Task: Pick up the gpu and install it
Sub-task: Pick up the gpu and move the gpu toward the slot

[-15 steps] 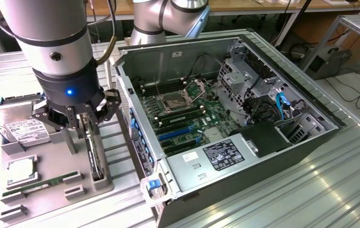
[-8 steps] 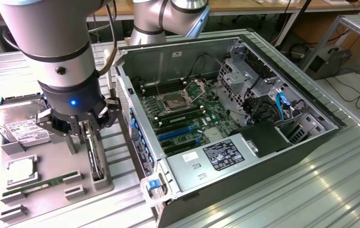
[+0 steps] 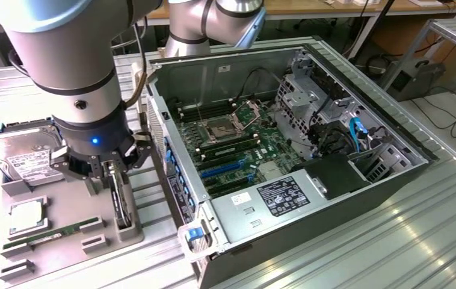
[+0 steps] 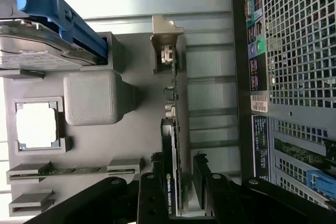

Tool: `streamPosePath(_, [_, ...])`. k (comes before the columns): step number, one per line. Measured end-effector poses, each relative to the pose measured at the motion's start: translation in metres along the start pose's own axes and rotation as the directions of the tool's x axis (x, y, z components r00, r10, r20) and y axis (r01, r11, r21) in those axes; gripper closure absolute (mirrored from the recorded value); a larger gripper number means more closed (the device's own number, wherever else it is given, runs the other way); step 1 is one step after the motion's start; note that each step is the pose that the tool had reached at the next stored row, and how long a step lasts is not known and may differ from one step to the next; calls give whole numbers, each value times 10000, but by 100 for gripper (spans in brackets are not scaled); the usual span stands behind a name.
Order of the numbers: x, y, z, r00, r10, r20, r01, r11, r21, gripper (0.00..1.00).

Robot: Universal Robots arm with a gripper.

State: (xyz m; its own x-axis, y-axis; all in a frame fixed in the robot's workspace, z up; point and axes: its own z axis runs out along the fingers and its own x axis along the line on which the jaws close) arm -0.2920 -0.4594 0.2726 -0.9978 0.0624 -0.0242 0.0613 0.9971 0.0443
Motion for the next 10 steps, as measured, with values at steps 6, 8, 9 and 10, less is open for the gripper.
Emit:
streamPosePath(6, [27, 39, 121, 10000, 0, 2, 0, 10000, 0, 64])
streamPosePath(8, [37, 58, 159, 10000, -1, 2, 1, 10000, 0, 64])
streamPosePath(9, [40, 67, 176, 10000, 0, 3, 0, 10000, 0, 64])
streamPosePath(10, [46, 74, 195, 10000, 0, 5, 0, 10000, -1, 64])
